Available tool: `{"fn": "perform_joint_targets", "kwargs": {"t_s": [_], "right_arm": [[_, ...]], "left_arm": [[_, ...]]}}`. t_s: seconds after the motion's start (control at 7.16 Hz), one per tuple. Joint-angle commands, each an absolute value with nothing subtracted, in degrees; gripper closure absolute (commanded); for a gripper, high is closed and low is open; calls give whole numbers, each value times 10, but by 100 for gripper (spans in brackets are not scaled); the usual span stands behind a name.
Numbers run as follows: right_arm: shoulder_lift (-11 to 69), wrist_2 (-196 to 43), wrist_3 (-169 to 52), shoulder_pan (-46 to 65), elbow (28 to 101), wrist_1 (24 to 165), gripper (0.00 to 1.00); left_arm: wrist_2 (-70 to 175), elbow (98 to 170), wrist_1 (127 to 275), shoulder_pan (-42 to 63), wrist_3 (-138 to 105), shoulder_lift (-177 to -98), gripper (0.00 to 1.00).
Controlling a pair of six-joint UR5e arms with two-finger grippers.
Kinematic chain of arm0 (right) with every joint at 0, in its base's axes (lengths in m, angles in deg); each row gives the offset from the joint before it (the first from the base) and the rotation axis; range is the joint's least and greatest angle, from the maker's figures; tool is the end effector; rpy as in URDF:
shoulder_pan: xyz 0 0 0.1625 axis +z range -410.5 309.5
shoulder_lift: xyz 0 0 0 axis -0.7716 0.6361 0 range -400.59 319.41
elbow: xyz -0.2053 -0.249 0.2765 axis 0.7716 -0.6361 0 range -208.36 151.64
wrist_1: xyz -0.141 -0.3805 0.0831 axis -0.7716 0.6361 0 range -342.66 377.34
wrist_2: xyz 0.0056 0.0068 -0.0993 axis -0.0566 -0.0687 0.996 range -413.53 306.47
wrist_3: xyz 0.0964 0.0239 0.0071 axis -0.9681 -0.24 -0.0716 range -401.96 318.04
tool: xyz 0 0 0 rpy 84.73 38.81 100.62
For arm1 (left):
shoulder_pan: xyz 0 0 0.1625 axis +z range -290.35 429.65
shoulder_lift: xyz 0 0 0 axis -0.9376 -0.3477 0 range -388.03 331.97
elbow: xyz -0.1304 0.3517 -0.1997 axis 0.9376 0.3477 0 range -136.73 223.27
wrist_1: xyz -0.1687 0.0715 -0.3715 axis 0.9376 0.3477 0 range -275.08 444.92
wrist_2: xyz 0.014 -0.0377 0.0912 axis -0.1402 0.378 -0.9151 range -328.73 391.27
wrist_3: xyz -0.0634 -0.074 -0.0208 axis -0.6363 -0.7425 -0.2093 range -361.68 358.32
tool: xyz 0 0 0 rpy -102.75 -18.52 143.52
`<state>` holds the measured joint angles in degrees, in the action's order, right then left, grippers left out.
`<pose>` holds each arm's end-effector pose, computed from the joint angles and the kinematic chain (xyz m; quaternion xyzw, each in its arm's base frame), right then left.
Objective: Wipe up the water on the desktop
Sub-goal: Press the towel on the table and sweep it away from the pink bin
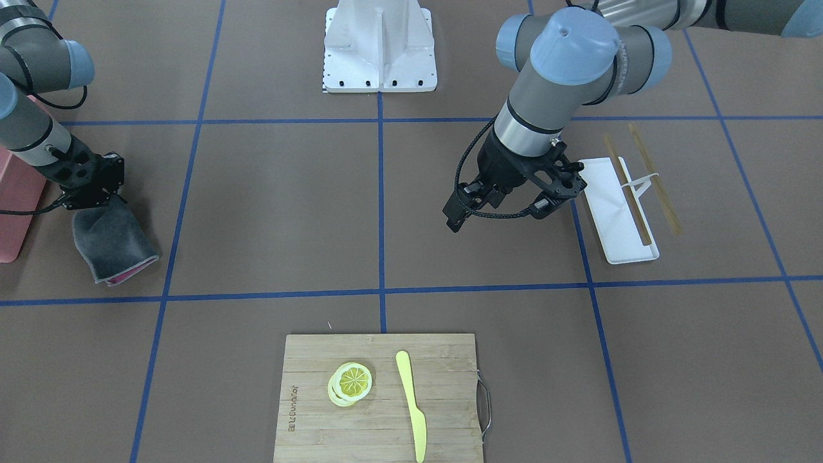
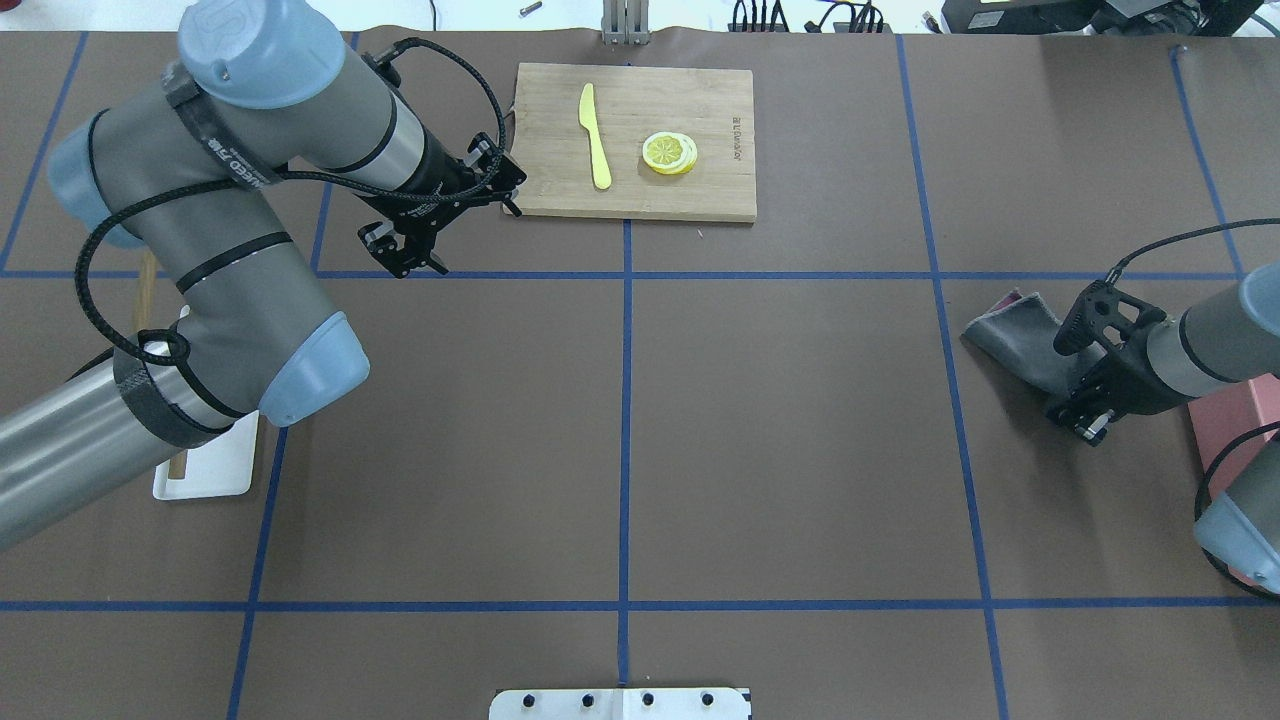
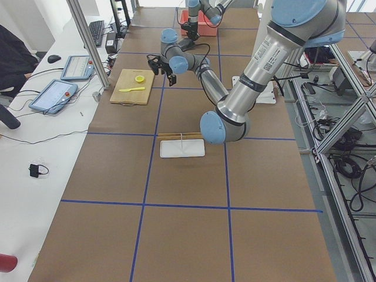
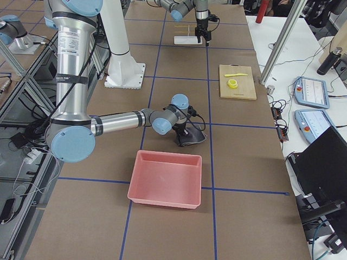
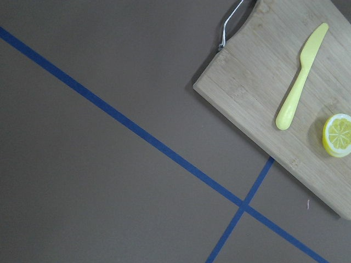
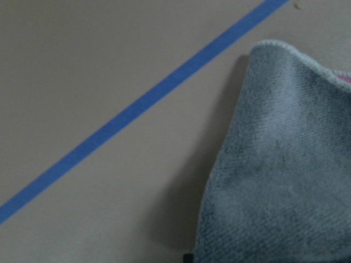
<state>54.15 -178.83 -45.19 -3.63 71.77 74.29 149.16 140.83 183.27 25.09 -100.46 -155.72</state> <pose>-0.2757 -0.4050 0.5509 0.1757 -0.3866 -0.4009 0.8118 0.4137 -0.5290 0.1923 -0.0703 0.4824 -0.2918 0.8229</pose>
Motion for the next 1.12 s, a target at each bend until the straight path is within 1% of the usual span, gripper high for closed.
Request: {"fn": "perform_joint_targets", "kwargs": {"t_s": [0.0,0.28,0.7,0.98], "right_arm": [[555,-1841,-493,-61,758,742,100],[584,-1846,-557,-125,800,741,100],[586,-1885,-693,-186,868,741,100],[581,-1874,-704,-189,858,742,100]], "left_arm": [[1489,1408,1834,251,-990,-1547,2],[1486,1409,1834,249,-978,-1547,2],[1487,1409,1834,245,-977,-1547,2],[1487,1409,1834,245,-977,-1547,2]]}}
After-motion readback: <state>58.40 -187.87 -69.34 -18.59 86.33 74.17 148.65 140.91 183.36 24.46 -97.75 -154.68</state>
